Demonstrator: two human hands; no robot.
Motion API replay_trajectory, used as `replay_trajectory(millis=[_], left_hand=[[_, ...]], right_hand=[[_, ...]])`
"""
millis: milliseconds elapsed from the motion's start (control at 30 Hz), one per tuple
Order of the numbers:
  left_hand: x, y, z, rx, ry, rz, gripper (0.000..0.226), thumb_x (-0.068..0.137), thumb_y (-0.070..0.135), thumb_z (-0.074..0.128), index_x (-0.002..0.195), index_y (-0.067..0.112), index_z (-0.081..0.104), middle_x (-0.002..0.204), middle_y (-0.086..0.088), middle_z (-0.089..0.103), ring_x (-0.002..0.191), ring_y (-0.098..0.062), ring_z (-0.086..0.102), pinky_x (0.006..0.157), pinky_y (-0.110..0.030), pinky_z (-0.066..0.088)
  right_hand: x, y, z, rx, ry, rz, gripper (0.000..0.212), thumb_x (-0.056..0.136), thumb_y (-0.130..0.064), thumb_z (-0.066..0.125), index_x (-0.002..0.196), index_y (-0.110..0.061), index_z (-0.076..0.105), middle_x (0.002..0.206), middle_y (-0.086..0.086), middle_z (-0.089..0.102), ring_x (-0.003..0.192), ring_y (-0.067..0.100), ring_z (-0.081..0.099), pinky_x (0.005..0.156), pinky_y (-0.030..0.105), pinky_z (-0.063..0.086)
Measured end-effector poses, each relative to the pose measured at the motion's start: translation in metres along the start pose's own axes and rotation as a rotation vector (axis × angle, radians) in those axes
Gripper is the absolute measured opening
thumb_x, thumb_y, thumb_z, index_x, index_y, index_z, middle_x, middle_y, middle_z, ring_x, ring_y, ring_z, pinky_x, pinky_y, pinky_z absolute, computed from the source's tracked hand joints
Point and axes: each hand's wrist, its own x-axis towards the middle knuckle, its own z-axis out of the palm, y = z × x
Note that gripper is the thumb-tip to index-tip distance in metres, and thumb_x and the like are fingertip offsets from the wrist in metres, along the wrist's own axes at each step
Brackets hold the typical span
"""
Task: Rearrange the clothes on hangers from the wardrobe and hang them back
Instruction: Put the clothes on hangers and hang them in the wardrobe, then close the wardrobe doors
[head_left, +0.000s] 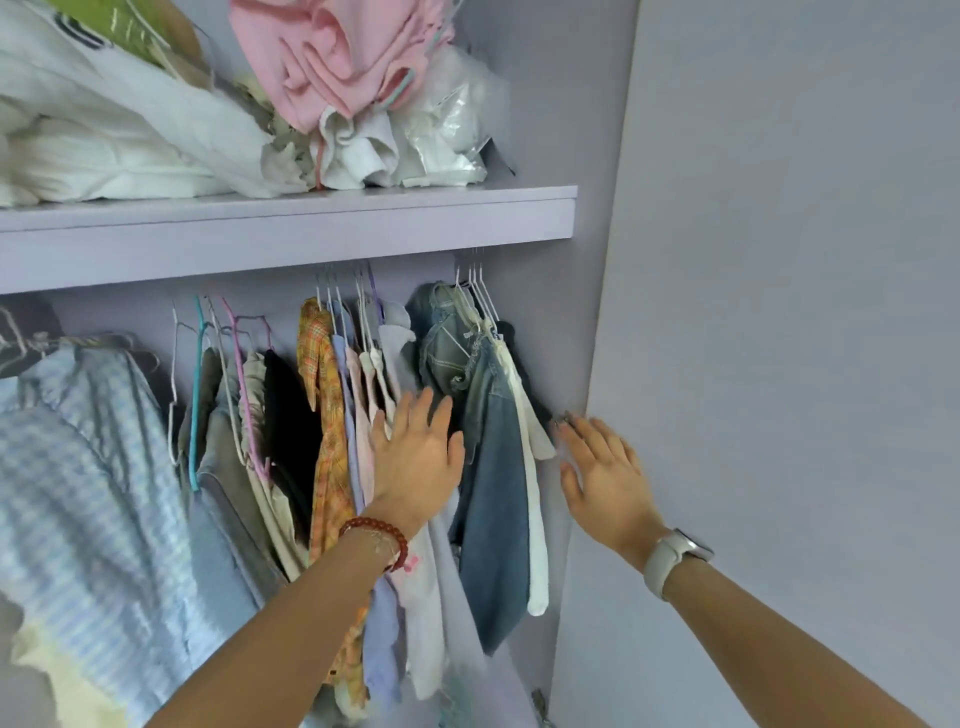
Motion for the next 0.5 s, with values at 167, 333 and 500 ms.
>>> replay_trajectory(millis=[167,333,500], left_hand=[[-0.052,0.079,-0.042,-0.152,0.207,0.248,0.047,0.086,0.029,0.034,0.116,0.005,0.061,0.121,-0.015,0.060,0.113,-0.033,0.056,0.094,-0.056,0.040],[-0.065,0.168,-0.102,-0.269,0.358,0.472,0.046,0.087,0.027,0.035,0.122,0.005,0.057,0.127,-0.016,0.056,0.118,-0.032,0.052,0.099,-0.050,0.036],[-0.066,0.244,-0.143,-0.397,0.467,0.609,0.049,0.088,0.026,0.036,0.131,0.006,0.049,0.136,-0.017,0.046,0.125,-0.032,0.045,0.103,-0.043,0.032]], right_hand=[[-0.058,0.025,-0.082,0.069,0.213,-0.109,0.040,0.081,-0.019,0.036,0.110,-0.008,0.061,0.110,0.010,0.063,0.108,0.020,0.045,0.085,0.041,0.047],[-0.090,0.048,-0.182,0.096,0.419,-0.086,0.038,0.082,-0.015,0.036,0.108,-0.005,0.061,0.110,0.012,0.060,0.105,0.021,0.045,0.084,0.036,0.046],[-0.115,0.070,-0.268,0.081,0.739,-0.091,0.037,0.079,-0.003,0.037,0.108,-0.003,0.059,0.111,0.012,0.055,0.099,0.022,0.046,0.079,0.027,0.039]])
